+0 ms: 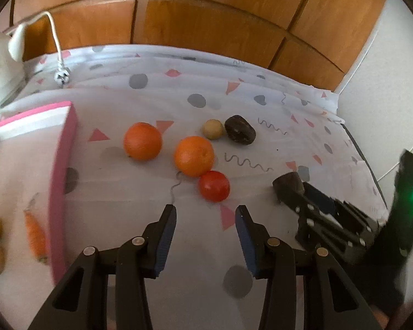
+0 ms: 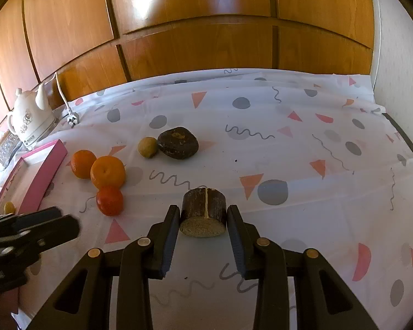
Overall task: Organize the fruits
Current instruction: 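Grasp the wooden log slice with the right tool while the left tool grasps the red tomato, then carry the tomato into the tray with left tool while right tool lowers log slice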
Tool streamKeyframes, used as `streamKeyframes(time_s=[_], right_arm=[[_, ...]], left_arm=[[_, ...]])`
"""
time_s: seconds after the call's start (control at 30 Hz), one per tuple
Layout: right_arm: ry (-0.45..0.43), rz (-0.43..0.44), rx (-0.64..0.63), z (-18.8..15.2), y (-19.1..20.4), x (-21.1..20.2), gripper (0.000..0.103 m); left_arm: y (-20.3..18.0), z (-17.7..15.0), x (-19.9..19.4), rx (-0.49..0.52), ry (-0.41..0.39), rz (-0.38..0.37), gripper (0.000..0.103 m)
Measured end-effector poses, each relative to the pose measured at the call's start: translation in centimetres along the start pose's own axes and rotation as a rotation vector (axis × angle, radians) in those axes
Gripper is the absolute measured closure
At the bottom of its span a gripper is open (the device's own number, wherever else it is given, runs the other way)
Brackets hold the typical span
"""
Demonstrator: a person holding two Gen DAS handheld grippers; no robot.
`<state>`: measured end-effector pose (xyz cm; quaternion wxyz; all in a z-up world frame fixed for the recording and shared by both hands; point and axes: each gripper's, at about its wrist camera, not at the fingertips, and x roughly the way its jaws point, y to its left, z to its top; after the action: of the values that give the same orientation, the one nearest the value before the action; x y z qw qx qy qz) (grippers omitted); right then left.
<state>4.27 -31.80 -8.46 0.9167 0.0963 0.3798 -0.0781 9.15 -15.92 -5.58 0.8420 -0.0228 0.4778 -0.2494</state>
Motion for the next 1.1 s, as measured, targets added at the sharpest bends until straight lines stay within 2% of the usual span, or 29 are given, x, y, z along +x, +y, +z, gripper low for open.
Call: streamKeyframes(time_s=[0.27, 0.33, 0.4, 0.43, 0.7, 0.87, 1.1], right_arm=[[-0.007, 0.002, 0.005, -0.1, 0.0, -0.1, 0.067], [-0.007, 0.005, 0.008, -0.1, -0.1, -0.1, 0.067], [-0.006, 0.006, 0.013, -0.1, -0.1, 0.0, 0.067], [-0.004, 0.006, 0.017, -0.1, -0.2, 0.0, 0.067], [0.0, 0.01, 0.022, -0.2, -0.2, 0.1, 0.067], [0.002, 0.003, 0.019, -0.2, -0.1, 0.1, 0.067], [0.004, 0.007, 0.012, -0.5, 0.3, -0.1, 0.067]], left_arm=[[-1.0, 1.5, 2.7, -0.02, 0.035, 0.022, 0.058], [-1.2, 1.7, 3.3, -0.024, 0.041, 0.029, 0.063], [-1.3, 1.9, 3.7, -0.022, 0.031, 0.045, 0.073], [-1.2, 1.8, 3.8, -0.027, 0.029, 0.045, 0.074], [0.6, -0.2, 1.8, -0.045, -0.01, 0.039, 0.075], [1.7, -2.9, 0.0, 0.014, -0.083, 0.072, 0.075], [0.8, -3.8, 0.8, 0.096, -0.13, 0.135, 0.075]])
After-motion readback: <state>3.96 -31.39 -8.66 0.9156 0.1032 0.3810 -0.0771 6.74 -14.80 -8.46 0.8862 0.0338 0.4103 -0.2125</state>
